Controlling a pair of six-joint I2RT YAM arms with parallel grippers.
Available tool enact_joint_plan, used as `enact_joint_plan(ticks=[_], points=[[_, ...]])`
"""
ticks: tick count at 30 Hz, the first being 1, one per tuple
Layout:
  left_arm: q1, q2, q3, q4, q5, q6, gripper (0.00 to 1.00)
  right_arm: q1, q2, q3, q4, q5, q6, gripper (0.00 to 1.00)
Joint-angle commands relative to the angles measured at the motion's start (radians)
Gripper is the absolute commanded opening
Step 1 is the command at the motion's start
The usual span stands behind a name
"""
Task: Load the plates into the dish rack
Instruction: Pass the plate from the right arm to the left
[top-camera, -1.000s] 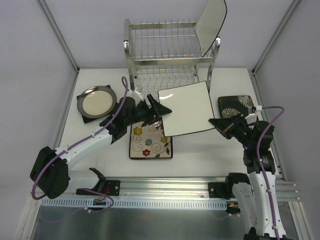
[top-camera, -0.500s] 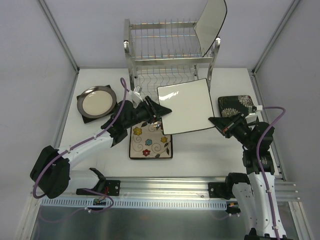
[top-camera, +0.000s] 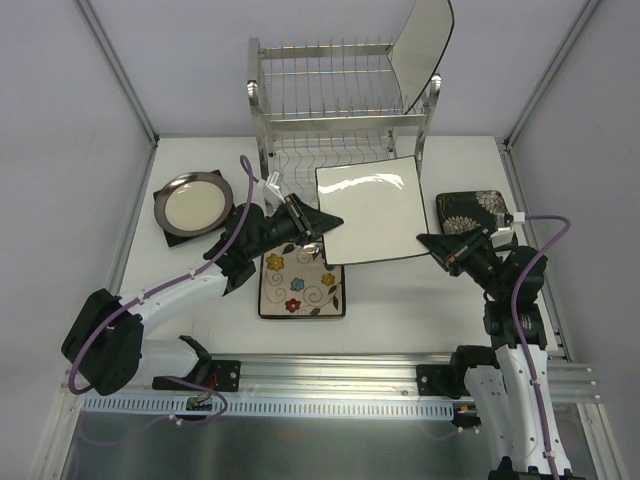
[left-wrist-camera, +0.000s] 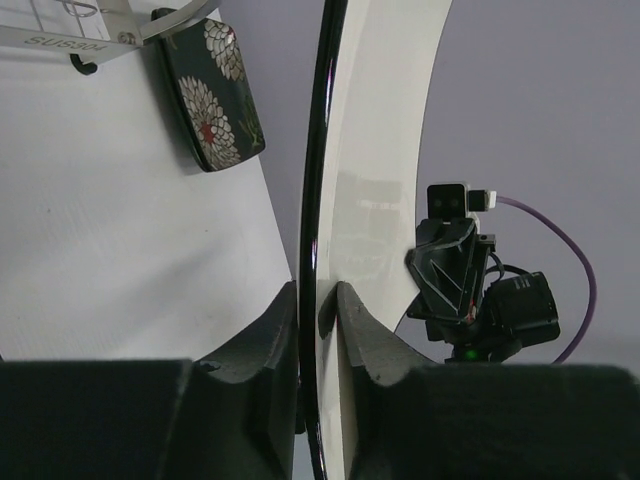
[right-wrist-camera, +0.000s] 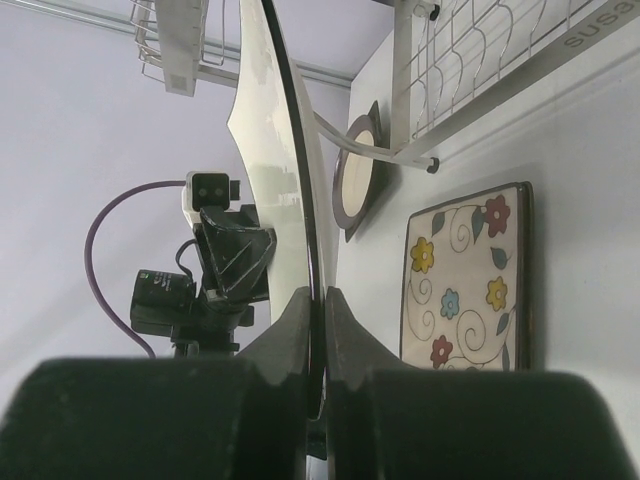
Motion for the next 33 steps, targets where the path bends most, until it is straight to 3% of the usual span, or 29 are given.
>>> enact_joint_plan(ticks=[1, 6, 10, 16, 22, 27, 33], points=[[-0.014, -0.016, -0.003, 0.127, 0.04, 0.013, 0.12, 0.01, -0.033, 0.033, 0.184, -0.038, 0.029, 0.01], [-0.014, -0.043, -0.019, 0.143, 0.026, 0.039, 0.0, 0.01, -0.037, 0.053, 0.047, -0.046, -0.12, 0.02], [-0.014, -0.068, -0.022, 0.147, 0.02, 0.064, 0.0, 0.01, -0.034, 0.059, -0.039, -0.05, -0.195, 0.19], [-0.012, -0.106, -0.026, 0.149, 0.009, 0.086, 0.0, 0.01, 0.005, 0.102, -0.125, -0.052, -0.323, 0.58], [0.009, -0.126, -0.034, 0.17, 0.032, 0.07, 0.0, 0.01, 0.068, 0.154, -0.148, -0.076, -0.392, 0.81], [0.045, -0.145, -0.063, 0.239, 0.063, -0.005, 0.0, 0.01, 0.168, 0.194, -0.121, -0.098, -0.453, 0.89], [0.066, -0.175, -0.085, 0.295, 0.086, -0.049, 0.0, 0.01, 0.304, 0.179, 0.036, -0.173, -0.393, 0.92]])
